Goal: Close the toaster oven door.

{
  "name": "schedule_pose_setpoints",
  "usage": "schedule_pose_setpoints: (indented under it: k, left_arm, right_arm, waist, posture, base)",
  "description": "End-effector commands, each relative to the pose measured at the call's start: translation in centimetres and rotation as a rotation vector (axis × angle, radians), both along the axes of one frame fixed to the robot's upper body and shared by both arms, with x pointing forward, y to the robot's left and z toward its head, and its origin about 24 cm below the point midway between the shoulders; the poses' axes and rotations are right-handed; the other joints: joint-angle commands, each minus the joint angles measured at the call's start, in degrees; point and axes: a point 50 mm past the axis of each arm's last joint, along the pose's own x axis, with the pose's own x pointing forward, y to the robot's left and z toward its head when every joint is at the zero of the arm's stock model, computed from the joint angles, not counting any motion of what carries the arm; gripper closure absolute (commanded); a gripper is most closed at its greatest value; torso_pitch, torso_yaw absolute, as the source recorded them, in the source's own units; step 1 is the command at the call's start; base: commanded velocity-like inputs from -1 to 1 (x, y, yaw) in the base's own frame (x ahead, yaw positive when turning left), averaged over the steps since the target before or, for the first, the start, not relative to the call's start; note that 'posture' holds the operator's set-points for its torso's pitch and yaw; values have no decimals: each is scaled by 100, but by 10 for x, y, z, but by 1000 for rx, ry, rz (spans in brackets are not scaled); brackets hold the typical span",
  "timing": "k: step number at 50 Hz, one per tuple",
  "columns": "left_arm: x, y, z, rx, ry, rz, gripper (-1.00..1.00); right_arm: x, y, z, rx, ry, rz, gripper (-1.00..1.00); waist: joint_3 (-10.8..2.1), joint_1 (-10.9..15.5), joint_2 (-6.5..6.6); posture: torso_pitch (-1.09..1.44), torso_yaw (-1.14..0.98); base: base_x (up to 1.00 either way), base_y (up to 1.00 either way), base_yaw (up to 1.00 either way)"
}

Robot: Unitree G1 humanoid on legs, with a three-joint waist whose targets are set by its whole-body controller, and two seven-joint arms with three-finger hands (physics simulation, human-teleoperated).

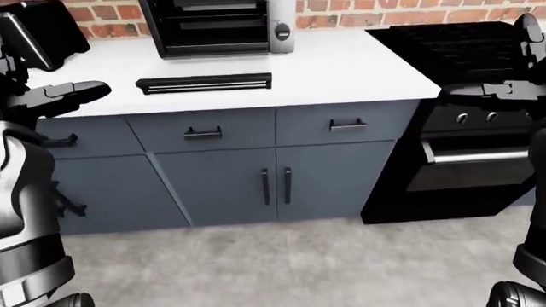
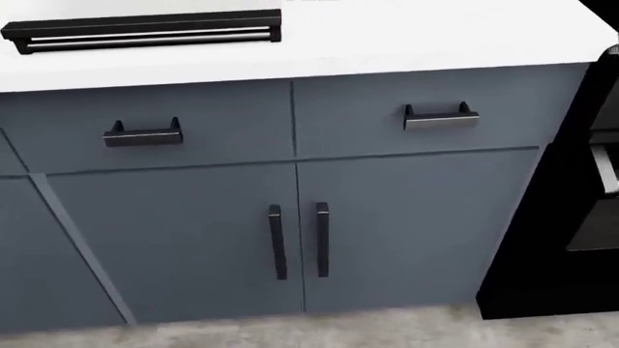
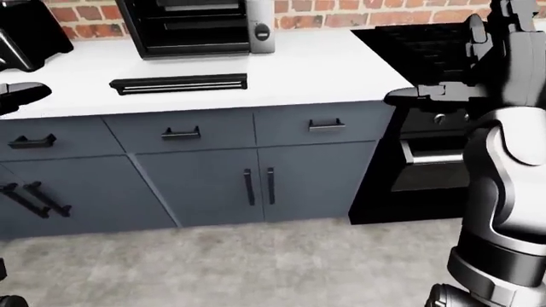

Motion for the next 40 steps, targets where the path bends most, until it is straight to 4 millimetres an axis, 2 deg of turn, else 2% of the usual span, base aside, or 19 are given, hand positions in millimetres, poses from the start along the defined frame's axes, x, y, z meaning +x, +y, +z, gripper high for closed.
schedule_pose_setpoints:
  k: [1, 2, 3, 4, 7, 11, 13, 15, 16, 18, 20, 24, 26, 28, 29, 30, 33, 37, 40]
  left_arm:
    - [-7, 1, 17, 27, -71, 11, -100]
    - [-7, 1, 17, 27, -71, 11, -100]
    - [-6, 1, 18, 26, -72, 12, -100]
    - [-7, 1, 18, 26, -72, 12, -100]
    - [-6, 0, 16, 24, -70, 9, -100]
    - [-6, 0, 17, 24, -71, 11, -100]
    - [-6, 1, 17, 25, -72, 12, -100]
    - [-7, 1, 18, 25, -73, 13, -100]
    - [-7, 1, 18, 25, -73, 14, -100]
    - [-7, 1, 18, 26, -73, 14, -100]
    - [-7, 1, 17, 26, -73, 14, -100]
    - [-7, 1, 17, 26, -73, 14, -100]
    - [-7, 1, 18, 26, -74, 15, -100]
    - [-8, 1, 18, 25, -74, 15, -100]
    - [-8, 2, 19, 25, -76, 15, -100]
    - [-7, 2, 19, 26, -76, 16, -100]
    - [-8, 2, 19, 27, -76, 16, -100]
    - [-8, 2, 18, 26, -76, 17, -100]
    - [-8, 2, 19, 26, -76, 17, -100]
  right_arm:
    - [-6, 4, 16, -29, -78, 10, -100]
    - [-6, 4, 17, -29, -78, 9, -100]
    - [-6, 4, 17, -30, -79, 9, -100]
    - [-6, 4, 17, -29, -79, 10, -100]
    - [-6, 5, 17, -29, -79, 11, -100]
    - [-7, 5, 18, -29, -80, 11, -100]
    - [-7, 5, 18, -30, -80, 11, -100]
    - [-7, 5, 18, -30, -80, 11, -100]
    - [-7, 5, 18, -30, -81, 11, -100]
    - [-7, 5, 19, -29, -81, 11, -100]
    - [-7, 5, 18, -30, -80, 10, -100]
    - [-7, 5, 18, -31, -80, 11, -100]
    - [-7, 5, 18, -31, -80, 12, -100]
    - [-7, 5, 18, -33, -81, 13, -100]
    - [-8, 5, 18, -33, -81, 13, -100]
    - [-8, 5, 18, -34, -82, 13, -100]
    - [-8, 5, 18, -34, -82, 13, -100]
    - [-8, 5, 18, -32, -82, 14, -100]
    - [-8, 5, 18, -32, -82, 14, -100]
  waist:
    - [-174, 5, 131]
    - [-252, -33, 172]
    - [-154, 44, 70]
    - [-117, 25, 104]
    - [-154, 56, -82]
    - [-115, 75, -301]
    - [-112, 99, -477]
    - [-175, 115, -802]
    - [-127, 67, -561]
    - [-130, 73, -642]
    - [-174, 62, -577]
    - [-78, 50, -341]
    - [-87, 17, -110]
    - [-144, 9, 251]
    - [-122, 49, 12]
    - [-128, 23, 95]
    - [-157, 61, -47]
    - [-106, 78, -286]
    - [-119, 107, -595]
  posture:
    - [0, 0]
    - [0, 0]
    - [0, 0]
    - [0, 0]
    - [0, 0]
    - [0, 0]
    - [0, 0]
    - [0, 0]
    - [0, 0]
    - [0, 0]
    - [0, 0]
    - [0, 0]
    - [0, 0]
    - [0, 0]
    - [0, 0]
    - [0, 0]
    - [0, 0]
    - [0, 0]
    - [0, 0]
  base:
    - [8, 13, 0]
    - [9, 13, 0]
    - [9, 12, 0]
    - [9, 13, 0]
    - [9, 13, 0]
    - [8, 12, 0]
    - [9, 13, 0]
    - [8, 13, 0]
    - [9, 12, 0]
    - [9, 12, 0]
    - [9, 13, 0]
    - [8, 13, 0]
    - [9, 12, 0]
    - [8, 12, 0]
    - [9, 12, 0]
    - [9, 11, 0]
    - [8, 11, 0]
    - [8, 11, 0]
    - [9, 11, 0]
